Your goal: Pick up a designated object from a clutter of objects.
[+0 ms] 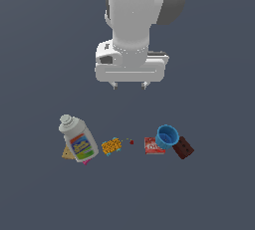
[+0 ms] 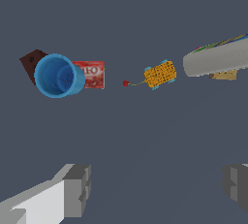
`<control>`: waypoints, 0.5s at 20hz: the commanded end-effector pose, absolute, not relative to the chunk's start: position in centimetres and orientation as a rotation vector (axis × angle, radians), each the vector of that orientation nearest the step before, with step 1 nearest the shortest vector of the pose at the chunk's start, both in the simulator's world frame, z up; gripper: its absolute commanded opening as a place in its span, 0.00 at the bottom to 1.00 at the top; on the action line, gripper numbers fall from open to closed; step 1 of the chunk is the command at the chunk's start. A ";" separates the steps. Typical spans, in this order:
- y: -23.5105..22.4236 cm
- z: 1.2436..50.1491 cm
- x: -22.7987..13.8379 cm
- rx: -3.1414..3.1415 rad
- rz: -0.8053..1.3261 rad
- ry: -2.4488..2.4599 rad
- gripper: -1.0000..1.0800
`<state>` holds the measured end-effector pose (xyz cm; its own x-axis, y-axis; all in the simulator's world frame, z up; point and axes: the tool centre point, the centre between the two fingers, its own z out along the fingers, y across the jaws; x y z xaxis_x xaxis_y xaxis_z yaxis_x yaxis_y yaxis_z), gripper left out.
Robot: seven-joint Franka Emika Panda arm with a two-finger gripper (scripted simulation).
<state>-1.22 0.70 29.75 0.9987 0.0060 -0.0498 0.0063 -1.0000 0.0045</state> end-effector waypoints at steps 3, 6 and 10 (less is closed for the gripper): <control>0.7 29.7 -1.2 3.134 -0.080 0.011 0.96; 0.6 29.5 -1.2 3.122 -0.092 0.018 0.96; 0.5 29.3 -1.3 3.107 -0.106 0.030 0.96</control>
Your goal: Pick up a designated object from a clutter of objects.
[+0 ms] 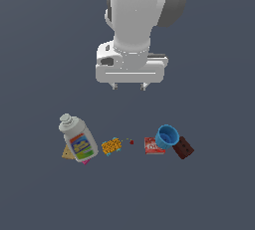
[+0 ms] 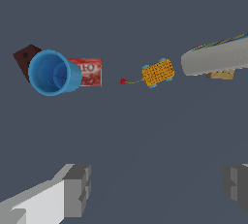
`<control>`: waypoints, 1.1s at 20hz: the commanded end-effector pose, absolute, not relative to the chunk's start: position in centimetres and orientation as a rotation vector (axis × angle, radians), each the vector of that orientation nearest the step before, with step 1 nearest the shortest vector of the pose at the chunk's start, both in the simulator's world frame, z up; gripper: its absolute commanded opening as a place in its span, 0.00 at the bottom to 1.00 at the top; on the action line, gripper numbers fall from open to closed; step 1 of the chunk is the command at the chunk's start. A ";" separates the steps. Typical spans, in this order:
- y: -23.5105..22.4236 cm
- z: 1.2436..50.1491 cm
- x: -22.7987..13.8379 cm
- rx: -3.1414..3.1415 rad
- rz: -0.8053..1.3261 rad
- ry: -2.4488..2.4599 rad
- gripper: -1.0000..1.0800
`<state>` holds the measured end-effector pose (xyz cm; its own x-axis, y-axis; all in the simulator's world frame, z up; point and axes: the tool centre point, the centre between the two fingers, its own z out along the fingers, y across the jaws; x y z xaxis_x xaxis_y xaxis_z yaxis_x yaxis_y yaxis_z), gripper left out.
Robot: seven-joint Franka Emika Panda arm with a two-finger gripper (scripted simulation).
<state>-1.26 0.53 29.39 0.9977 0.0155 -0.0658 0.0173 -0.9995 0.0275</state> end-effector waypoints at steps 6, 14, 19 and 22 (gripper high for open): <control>0.5 29.2 -1.1 3.109 -0.105 0.011 0.96; 0.3 27.5 0.0 3.114 -0.096 -0.136 0.96; 0.0 25.7 1.2 3.111 -0.088 -0.301 0.96; -0.2 24.2 2.1 3.101 -0.082 -0.429 0.96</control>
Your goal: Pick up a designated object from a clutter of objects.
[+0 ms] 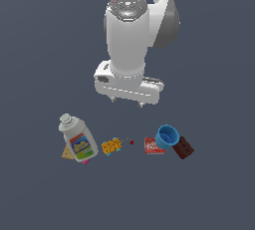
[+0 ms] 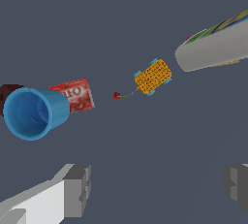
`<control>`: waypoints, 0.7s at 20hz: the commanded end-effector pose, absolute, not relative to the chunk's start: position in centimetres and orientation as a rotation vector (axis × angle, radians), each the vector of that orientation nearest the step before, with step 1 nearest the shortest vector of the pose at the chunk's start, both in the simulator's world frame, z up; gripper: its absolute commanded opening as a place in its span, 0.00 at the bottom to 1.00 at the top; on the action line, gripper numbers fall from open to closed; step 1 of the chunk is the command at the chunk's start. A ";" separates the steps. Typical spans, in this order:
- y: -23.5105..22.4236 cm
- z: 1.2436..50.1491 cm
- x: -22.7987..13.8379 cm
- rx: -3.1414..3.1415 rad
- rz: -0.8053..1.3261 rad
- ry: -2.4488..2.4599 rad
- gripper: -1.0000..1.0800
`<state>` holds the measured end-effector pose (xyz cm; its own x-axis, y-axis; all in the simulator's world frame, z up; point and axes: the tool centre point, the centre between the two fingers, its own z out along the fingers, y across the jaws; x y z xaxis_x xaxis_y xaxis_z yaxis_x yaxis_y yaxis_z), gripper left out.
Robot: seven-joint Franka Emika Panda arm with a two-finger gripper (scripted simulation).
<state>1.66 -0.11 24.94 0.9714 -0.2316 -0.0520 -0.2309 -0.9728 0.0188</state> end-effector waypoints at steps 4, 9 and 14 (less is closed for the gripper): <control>-0.6 21.9 3.3 3.075 -0.073 -0.617 0.96; -1.2 19.0 4.6 3.025 -0.062 -0.850 0.96; -1.9 16.0 5.7 2.954 -0.050 -1.080 0.96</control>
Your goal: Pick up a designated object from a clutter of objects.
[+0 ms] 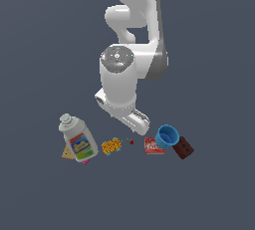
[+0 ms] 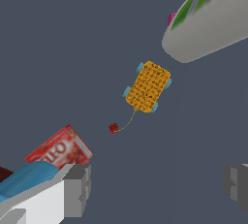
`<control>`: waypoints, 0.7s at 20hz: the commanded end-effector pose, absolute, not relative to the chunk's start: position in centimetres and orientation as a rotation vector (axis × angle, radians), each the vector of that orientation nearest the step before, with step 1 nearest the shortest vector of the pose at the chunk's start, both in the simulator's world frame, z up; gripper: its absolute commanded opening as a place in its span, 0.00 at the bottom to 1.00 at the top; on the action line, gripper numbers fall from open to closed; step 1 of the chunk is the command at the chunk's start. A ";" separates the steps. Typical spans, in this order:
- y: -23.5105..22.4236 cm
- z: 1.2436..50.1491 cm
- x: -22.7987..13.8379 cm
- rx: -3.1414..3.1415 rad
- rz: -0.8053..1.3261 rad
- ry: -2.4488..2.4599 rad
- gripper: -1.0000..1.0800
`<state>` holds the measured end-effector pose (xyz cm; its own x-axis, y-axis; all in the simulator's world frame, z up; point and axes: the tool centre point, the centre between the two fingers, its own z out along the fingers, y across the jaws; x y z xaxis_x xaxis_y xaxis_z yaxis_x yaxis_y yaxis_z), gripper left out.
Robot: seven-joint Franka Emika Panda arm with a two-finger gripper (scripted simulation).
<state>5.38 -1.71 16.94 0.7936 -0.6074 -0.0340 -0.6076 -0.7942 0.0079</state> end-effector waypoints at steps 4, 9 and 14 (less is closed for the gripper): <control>-2.5 13.6 6.5 -2.875 0.039 1.255 0.96; -3.3 10.7 7.2 -2.780 0.025 1.456 0.96; -4.0 8.5 7.6 -2.702 0.012 1.599 0.96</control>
